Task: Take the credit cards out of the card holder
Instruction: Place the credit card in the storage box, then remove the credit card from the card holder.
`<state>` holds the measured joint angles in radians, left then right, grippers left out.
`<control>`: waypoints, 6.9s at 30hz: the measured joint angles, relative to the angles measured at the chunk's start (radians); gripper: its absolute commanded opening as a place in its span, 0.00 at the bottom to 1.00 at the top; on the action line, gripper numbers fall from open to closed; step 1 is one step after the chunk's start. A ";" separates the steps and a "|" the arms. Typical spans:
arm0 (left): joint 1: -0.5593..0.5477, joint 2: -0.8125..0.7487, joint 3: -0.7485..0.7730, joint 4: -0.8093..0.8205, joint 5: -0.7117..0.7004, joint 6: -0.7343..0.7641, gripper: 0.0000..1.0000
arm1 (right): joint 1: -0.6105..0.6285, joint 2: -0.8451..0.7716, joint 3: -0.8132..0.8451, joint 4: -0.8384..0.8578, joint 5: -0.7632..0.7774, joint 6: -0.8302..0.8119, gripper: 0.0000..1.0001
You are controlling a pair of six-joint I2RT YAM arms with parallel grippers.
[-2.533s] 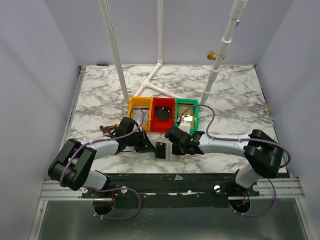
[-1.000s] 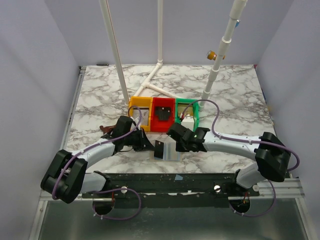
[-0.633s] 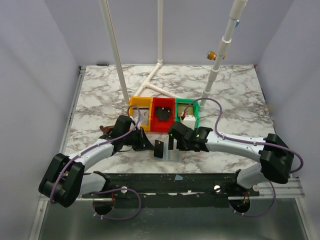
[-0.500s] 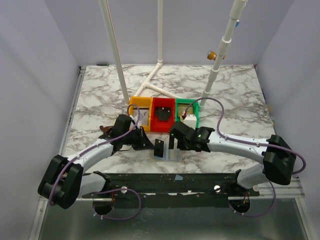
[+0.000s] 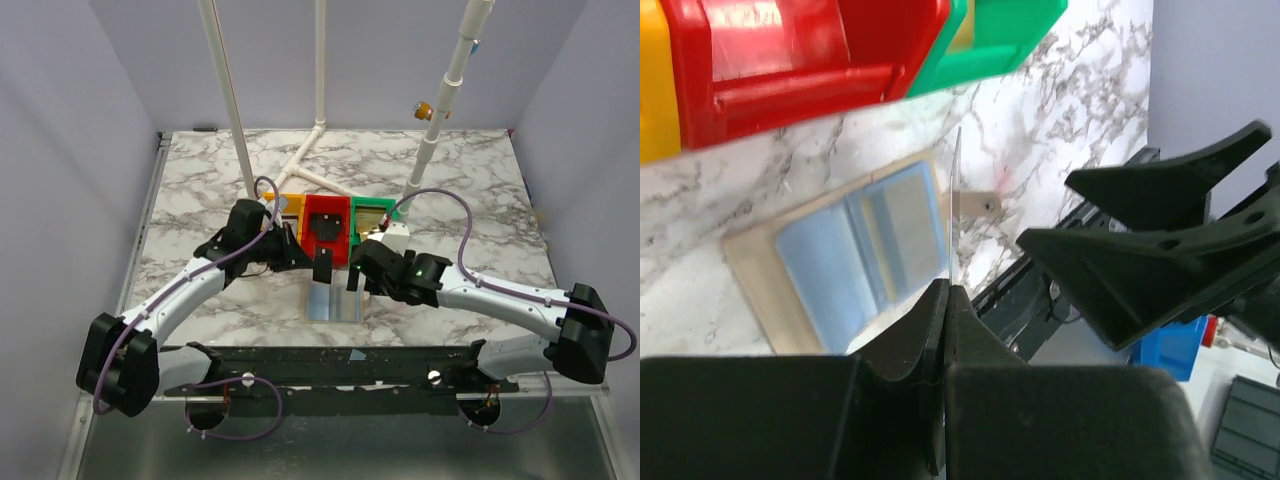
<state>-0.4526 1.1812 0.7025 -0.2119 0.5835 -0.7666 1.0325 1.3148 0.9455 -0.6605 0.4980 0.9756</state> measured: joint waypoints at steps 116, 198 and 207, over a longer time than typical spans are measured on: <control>-0.235 0.090 0.113 -0.164 -0.310 0.065 0.58 | 0.000 0.037 -0.010 0.029 -0.035 0.026 1.00; -0.262 0.370 -0.011 0.106 -0.235 -0.053 0.00 | 0.000 0.093 -0.022 0.075 -0.080 0.021 0.95; -0.255 0.343 -0.044 0.121 -0.235 -0.053 0.00 | 0.000 0.154 -0.014 0.130 -0.132 0.009 0.72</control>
<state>-0.7078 1.5238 0.6586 -0.0914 0.3485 -0.8200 1.0321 1.4689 0.9314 -0.5308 0.3656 0.9844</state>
